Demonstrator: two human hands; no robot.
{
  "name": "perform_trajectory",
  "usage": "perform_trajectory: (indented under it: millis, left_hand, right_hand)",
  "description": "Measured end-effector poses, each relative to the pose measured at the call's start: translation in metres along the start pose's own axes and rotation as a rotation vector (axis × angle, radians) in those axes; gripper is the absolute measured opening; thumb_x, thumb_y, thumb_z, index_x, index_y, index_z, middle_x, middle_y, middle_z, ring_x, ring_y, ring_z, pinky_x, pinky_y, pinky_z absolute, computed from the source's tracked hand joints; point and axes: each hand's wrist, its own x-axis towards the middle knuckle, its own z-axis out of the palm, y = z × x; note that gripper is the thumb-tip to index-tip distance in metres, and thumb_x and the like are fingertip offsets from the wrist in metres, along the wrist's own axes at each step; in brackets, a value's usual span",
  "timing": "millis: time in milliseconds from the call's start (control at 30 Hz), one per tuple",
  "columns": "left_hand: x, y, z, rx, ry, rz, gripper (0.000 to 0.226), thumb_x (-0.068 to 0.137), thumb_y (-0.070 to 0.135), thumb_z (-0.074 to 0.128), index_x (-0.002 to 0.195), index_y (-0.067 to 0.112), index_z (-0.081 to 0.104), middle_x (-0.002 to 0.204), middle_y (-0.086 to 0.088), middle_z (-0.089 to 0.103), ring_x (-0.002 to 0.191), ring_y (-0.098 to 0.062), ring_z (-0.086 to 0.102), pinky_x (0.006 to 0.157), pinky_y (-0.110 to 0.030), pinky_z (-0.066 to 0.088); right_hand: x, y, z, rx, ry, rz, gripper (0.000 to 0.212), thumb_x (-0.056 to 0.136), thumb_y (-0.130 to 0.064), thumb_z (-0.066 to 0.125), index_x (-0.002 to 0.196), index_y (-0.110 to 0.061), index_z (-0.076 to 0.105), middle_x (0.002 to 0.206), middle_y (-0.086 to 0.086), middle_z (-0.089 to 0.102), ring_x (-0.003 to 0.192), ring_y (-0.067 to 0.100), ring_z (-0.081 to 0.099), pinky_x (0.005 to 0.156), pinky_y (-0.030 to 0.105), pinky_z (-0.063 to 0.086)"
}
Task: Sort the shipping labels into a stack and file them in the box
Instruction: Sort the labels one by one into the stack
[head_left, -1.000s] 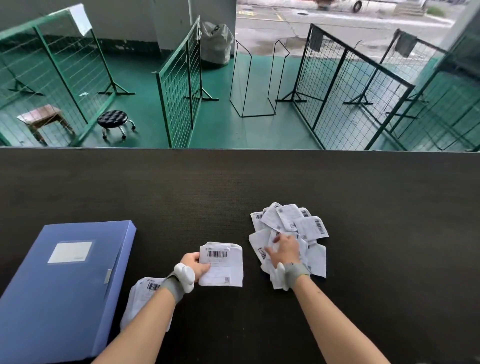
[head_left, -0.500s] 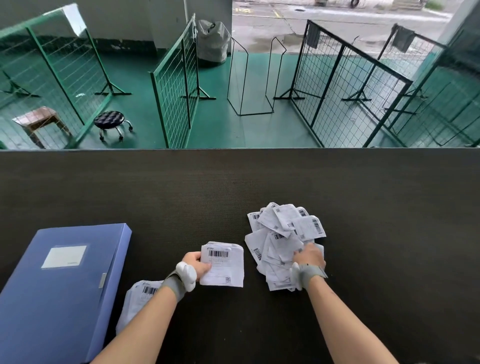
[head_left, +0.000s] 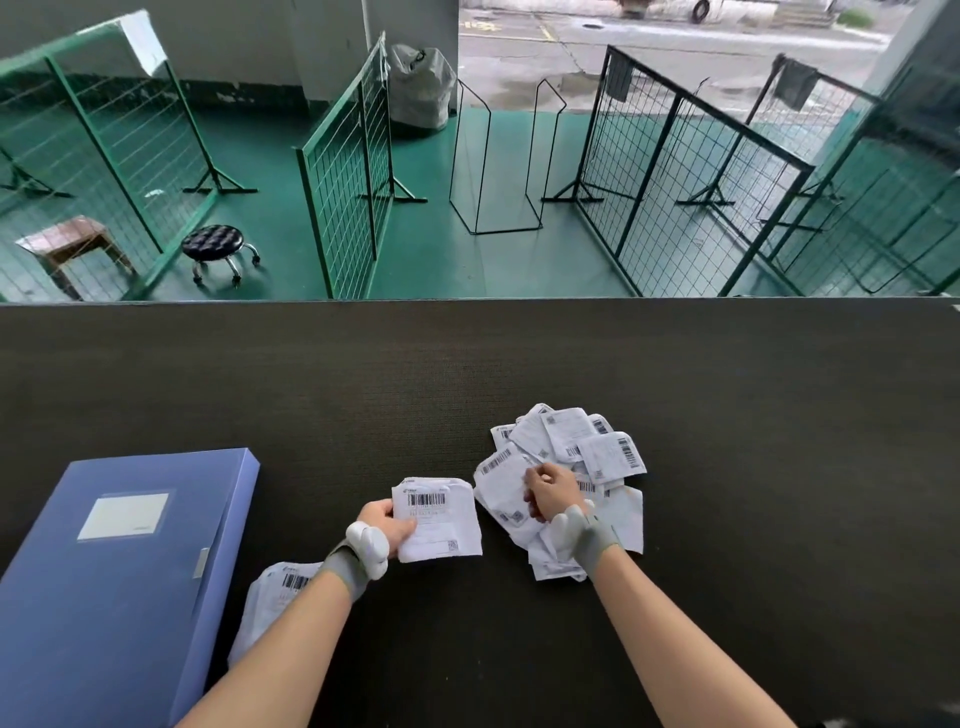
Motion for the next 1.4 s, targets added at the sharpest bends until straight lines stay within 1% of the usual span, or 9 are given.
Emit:
perform_trajectory:
  millis: [133,267,467,700,800,900,1000,1100,1400]
  left_hand:
    - [-0.003,0.004,-0.004,-0.115,0.018,0.009,0.033,0.086,-0.003,0.060,0.119,-0.003,0.057,0.118,-0.023,0.063,0.108,-0.038,0.062,0.092,-0.053,0.051]
    - [-0.008,0.007,-0.008,-0.228,0.010,0.011,0.033,0.088,-0.003,0.058,0.120,-0.005,0.055,0.113,-0.024,0.062,0.104,-0.038,0.061,0.092,-0.055,0.050]
    - [-0.013,0.009,-0.010,-0.340,-0.039,0.034,0.027,0.091,0.002,0.056,0.118,-0.001,0.056,0.101,-0.014,0.066,0.102,-0.036,0.062,0.084,-0.049,0.054]
    - [-0.010,0.004,-0.009,-0.227,-0.043,0.042,0.028,0.086,-0.006,0.059,0.114,-0.003,0.059,0.112,-0.025,0.064,0.098,-0.037,0.065,0.084,-0.048,0.055]
    - [-0.006,-0.001,-0.008,-0.157,-0.006,0.044,0.032,0.084,-0.009,0.060,0.115,-0.006,0.059,0.114,-0.026,0.064,0.101,-0.036,0.064,0.085,-0.044,0.054]
    - [-0.005,-0.003,-0.009,-0.144,0.013,0.023,0.033,0.083,-0.010,0.061,0.116,-0.006,0.059,0.115,-0.025,0.065,0.106,-0.038,0.063,0.087,-0.045,0.054]
    - [-0.004,-0.003,-0.012,-0.140,0.012,0.003,0.034,0.083,-0.010,0.060,0.117,-0.004,0.058,0.115,-0.024,0.064,0.106,-0.038,0.063,0.086,-0.046,0.054]
    - [-0.002,-0.001,-0.016,-0.130,0.013,0.006,0.034,0.083,-0.009,0.060,0.117,-0.004,0.058,0.116,-0.023,0.064,0.107,-0.038,0.063,0.088,-0.047,0.054]
    - [0.000,0.003,-0.025,-0.069,0.036,-0.001,0.035,0.083,-0.008,0.061,0.118,-0.003,0.058,0.117,-0.022,0.064,0.108,-0.036,0.063,0.092,-0.048,0.052]
  right_hand:
    - [-0.009,-0.009,0.025,0.186,-0.067,-0.008,0.025,0.099,-0.011,0.052,0.074,-0.009,0.053,0.061,0.008,0.061,0.030,0.009,0.046,0.032,0.017,0.034]
    - [-0.023,-0.016,0.043,0.285,-0.198,0.029,0.020,0.098,-0.012,0.054,0.079,-0.009,0.054,0.066,0.009,0.065,0.042,0.015,0.051,0.038,0.022,0.037]
    - [-0.028,-0.006,0.060,-0.016,-0.300,0.058,0.013,0.098,-0.015,0.055,0.086,-0.011,0.053,0.066,0.004,0.070,0.039,0.010,0.057,0.035,0.018,0.039]
    - [-0.035,-0.013,0.064,-0.195,-0.404,-0.020,0.009,0.095,-0.021,0.059,0.089,-0.016,0.055,0.072,0.004,0.072,0.044,0.007,0.060,0.039,0.018,0.045]
    - [-0.024,-0.011,0.054,-0.353,-0.145,-0.084,0.012,0.091,-0.027,0.062,0.084,-0.018,0.058,0.080,0.001,0.067,0.063,0.009,0.063,0.067,0.029,0.058]
    - [-0.005,-0.004,0.030,-0.459,0.141,0.022,0.037,0.083,-0.030,0.068,0.111,-0.010,0.054,0.111,0.009,0.058,0.105,0.023,0.057,0.094,0.033,0.048]
    - [0.004,0.005,0.011,-0.632,0.145,0.209,0.094,0.075,-0.040,0.077,0.143,-0.003,0.023,0.141,0.020,0.032,0.131,0.033,0.039,0.107,0.039,0.040]
    - [0.009,0.010,0.006,-0.715,0.108,0.209,0.116,0.071,-0.042,0.082,0.149,-0.002,0.006,0.150,0.023,0.014,0.139,0.040,0.026,0.112,0.044,0.032]
    - [0.018,0.015,0.008,-0.893,0.138,0.087,0.094,0.072,-0.043,0.080,0.140,-0.011,0.024,0.143,0.016,0.027,0.134,0.032,0.032,0.108,0.041,0.036]
